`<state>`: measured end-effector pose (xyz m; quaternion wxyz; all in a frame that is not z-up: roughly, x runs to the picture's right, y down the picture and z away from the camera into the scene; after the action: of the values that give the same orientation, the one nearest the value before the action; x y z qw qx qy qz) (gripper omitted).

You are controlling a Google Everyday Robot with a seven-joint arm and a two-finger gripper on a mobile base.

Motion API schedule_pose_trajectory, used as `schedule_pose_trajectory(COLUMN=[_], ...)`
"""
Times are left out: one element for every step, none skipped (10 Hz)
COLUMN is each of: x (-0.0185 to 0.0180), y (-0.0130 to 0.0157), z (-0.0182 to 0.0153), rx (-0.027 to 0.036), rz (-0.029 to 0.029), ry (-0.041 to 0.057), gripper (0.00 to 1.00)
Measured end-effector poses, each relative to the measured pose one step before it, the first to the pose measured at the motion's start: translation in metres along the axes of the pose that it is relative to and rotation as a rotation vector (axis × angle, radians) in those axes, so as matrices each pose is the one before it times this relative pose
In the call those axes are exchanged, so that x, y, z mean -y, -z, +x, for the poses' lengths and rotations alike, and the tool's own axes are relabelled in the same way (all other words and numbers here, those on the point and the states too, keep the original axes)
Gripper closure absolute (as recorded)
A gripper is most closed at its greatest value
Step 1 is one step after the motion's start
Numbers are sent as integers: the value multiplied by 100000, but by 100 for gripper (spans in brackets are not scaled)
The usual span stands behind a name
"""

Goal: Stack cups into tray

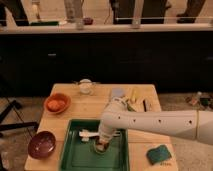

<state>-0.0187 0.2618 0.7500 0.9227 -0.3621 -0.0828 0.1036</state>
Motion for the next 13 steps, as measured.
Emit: schedule_pose_trajectory(x=[-21, 2, 1, 9, 3, 27, 46, 38, 11, 6, 9, 2, -9], y=[-51, -30, -34, -44, -18, -7, 26, 12, -13, 0, 16, 38, 48], z=[-25, -45, -45, -72, -46, -49, -72, -69, -33, -41, 9, -7, -25], rx=[-52, -31, -27, 71, 10, -13, -17, -27, -40, -12, -39, -36, 4], rz=[-142, -80, -79, -119, -107, -93, -33, -48, -61, -16, -28, 48, 95], ry=[59, 81, 82, 66, 126, 138, 230, 283, 128, 100, -8, 26, 89], gripper=[78, 78, 78, 78, 78, 78, 78, 78, 78, 78, 78, 78, 78])
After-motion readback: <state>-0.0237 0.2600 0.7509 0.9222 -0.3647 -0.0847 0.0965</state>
